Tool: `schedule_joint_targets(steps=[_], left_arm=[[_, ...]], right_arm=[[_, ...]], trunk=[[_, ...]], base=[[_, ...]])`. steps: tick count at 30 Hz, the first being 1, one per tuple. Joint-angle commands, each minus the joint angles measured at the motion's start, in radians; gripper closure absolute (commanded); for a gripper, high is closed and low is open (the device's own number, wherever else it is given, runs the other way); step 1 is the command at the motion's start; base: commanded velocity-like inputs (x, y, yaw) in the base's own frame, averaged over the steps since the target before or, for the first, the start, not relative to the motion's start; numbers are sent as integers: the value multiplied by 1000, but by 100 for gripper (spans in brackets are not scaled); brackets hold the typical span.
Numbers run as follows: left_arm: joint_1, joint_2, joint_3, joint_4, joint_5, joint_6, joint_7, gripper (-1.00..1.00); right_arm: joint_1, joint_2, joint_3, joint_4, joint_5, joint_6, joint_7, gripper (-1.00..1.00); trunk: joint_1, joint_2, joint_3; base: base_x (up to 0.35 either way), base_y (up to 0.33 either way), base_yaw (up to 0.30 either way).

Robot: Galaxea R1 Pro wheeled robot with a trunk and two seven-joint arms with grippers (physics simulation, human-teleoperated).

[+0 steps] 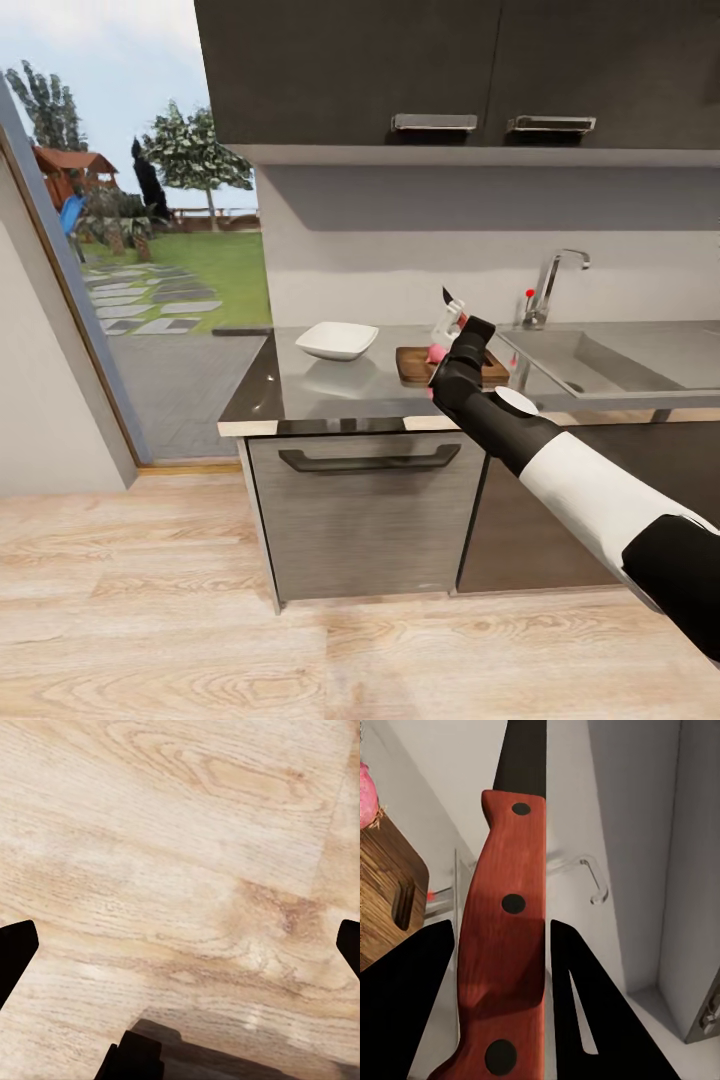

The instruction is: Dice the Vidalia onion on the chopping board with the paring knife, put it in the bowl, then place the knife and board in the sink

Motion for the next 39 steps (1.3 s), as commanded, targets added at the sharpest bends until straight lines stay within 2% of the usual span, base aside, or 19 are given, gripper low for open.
schedule_joint_targets(steps=[1,13,22,39], left_arm=[[-2,0,1,4,2,-7,1,-100],[-2,1,1,4,2,-7,1,-100],[-2,1,1,4,2,-7,1,-100],[-2,1,1,4,2,-7,1,-100]], right_arm=[[-2,-1,5,-1,-11,5,-6,100],[0,-1,5,-1,-12,5,-6,100],[33,3,6,-1,-12,5,-6,100],[36,6,7,-1,-13,3,-5,100]], trunk=[[0,-1,-1],[0,-1,-1],[0,-1,-1],[0,-1,-1]], base=[[0,0,0],[0,0,0],[0,0,0],[0,0,0]])
